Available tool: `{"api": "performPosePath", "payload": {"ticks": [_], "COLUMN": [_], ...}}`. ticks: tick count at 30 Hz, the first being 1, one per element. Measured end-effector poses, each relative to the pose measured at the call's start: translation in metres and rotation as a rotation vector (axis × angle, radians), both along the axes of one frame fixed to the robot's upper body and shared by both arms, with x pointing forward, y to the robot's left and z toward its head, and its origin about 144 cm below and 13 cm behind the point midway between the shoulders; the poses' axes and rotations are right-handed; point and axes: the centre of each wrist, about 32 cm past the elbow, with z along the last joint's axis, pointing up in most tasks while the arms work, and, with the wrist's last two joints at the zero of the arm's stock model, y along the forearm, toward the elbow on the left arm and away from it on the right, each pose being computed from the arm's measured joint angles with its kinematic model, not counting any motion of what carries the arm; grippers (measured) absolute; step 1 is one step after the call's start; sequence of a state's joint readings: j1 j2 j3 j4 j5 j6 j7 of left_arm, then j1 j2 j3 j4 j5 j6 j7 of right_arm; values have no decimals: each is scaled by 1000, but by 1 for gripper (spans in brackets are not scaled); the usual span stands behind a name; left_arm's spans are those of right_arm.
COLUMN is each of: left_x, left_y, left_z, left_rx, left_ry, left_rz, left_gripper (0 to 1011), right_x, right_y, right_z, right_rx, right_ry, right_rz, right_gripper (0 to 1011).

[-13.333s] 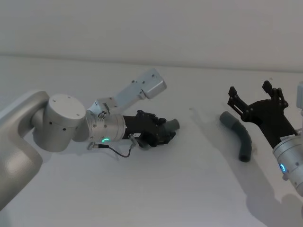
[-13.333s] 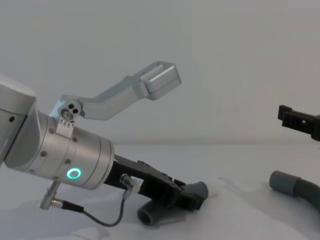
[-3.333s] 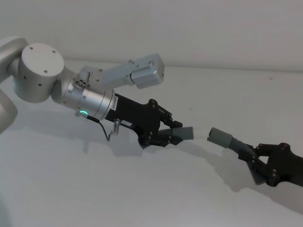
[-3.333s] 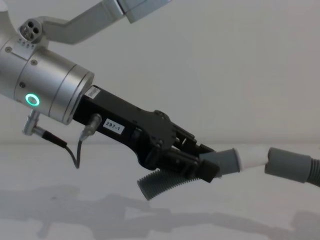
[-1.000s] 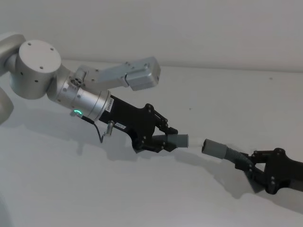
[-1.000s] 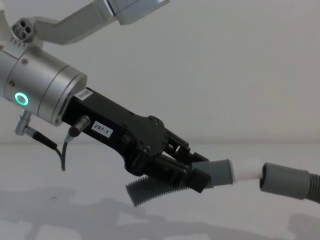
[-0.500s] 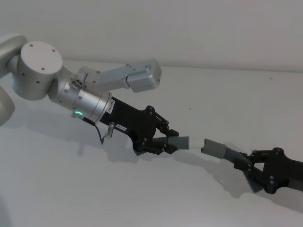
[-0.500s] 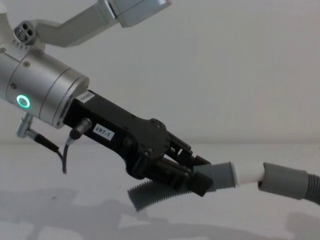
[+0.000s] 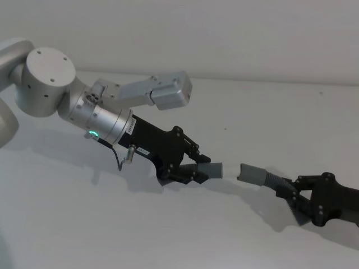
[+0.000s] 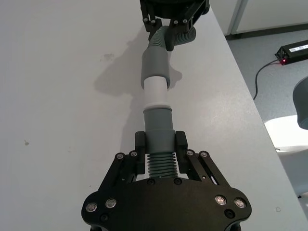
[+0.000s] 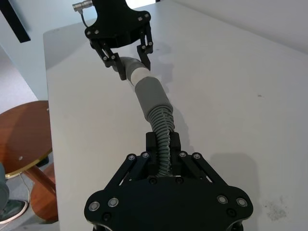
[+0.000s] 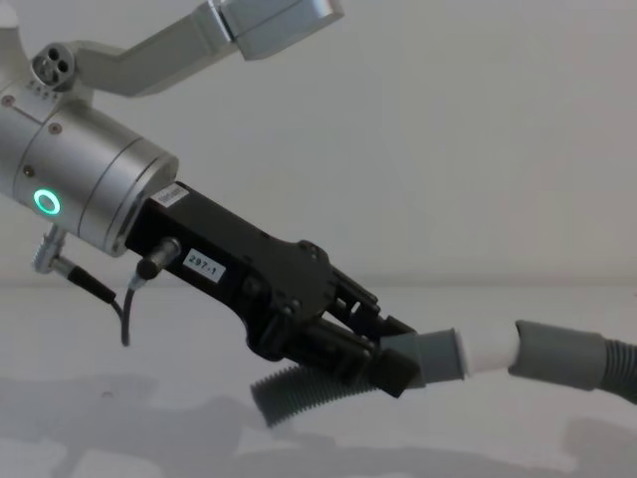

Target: Use both hands to pick up one end of the pipe from the table, align the ends, and insert them.

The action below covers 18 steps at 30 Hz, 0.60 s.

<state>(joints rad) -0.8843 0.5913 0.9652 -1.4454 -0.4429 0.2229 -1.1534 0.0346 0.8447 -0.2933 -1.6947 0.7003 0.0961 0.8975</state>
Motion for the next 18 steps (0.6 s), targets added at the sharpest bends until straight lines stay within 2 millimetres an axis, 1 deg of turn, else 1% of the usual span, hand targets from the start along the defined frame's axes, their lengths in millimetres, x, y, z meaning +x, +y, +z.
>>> {"api": "performPosePath", "payload": {"ticks": [18], "left_x": [7], "left_y": [-3], "left_z": [4], "left_rx": [33], "left_ry": [-1], "left_rz": [-4], "left_gripper": [353], "right_x": [4], "right_y": [1], "right_z": [0], "right_rx": [7], "right_ry": [-5], "right_rz": [24], "right_gripper": [157]}}
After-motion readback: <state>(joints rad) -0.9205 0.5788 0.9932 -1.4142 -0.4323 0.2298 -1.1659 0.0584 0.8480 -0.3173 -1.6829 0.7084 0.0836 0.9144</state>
